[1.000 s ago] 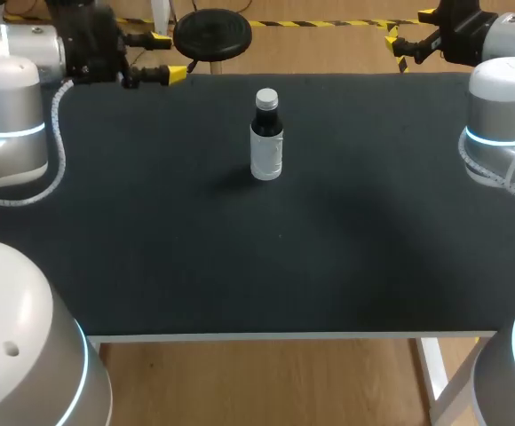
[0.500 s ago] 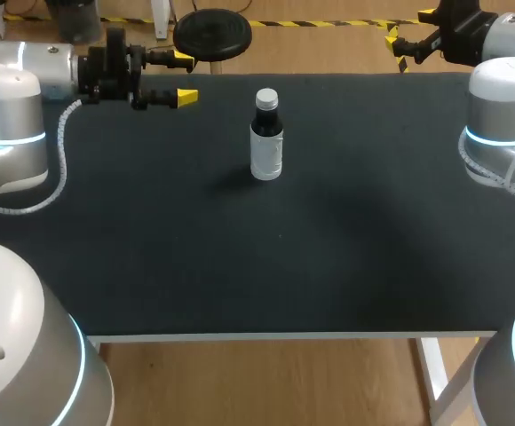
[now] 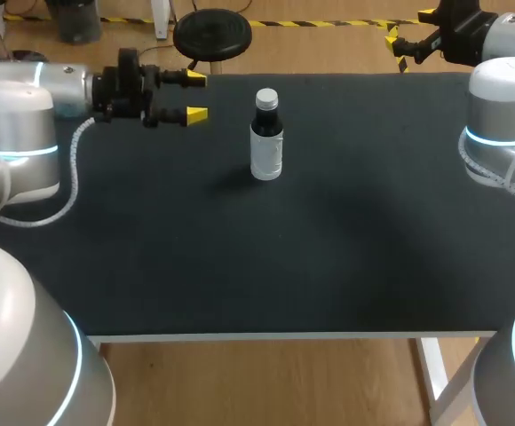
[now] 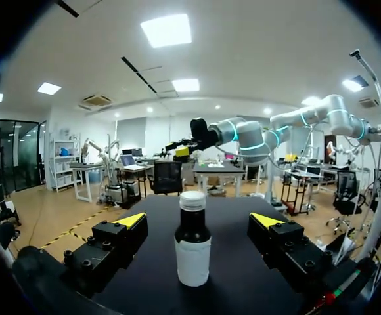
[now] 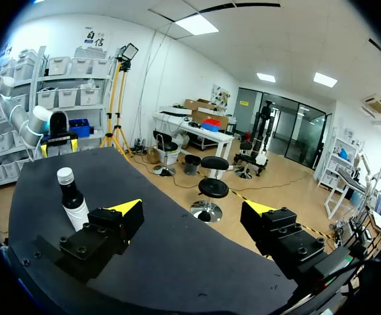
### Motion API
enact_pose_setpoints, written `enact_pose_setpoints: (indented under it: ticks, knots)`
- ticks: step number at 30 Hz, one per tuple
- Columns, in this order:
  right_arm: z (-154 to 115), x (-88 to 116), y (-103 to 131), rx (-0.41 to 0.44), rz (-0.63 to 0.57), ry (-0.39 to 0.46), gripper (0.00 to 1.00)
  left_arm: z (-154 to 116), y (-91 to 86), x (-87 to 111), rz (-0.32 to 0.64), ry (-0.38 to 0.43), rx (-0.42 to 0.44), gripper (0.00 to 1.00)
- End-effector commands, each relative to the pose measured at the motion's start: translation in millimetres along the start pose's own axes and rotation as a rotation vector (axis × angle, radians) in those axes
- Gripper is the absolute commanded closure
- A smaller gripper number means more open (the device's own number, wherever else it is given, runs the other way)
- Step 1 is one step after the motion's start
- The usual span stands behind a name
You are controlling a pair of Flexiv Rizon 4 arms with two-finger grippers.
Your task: Unscrew the bottle cap
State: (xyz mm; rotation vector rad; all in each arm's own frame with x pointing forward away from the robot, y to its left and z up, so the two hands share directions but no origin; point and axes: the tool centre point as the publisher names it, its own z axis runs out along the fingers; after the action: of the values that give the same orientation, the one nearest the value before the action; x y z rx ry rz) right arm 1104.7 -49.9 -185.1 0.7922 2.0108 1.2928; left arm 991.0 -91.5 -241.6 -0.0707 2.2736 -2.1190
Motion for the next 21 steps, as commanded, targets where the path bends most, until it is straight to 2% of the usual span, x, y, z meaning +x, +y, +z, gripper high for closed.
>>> enact_pose_setpoints:
  ticks: [1, 21]
  knots:
    - [0, 0, 1, 0.003, 0.0, 0.001, 0.0, 11, 11.9, -6.6, 0.0, 0.029, 0.022, 0.0]
    - [0, 0, 1, 0.003, 0.0, 0.001, 0.0, 46, 31.0, -3.9, -0.01, 0.113, 0.052, 0.0]
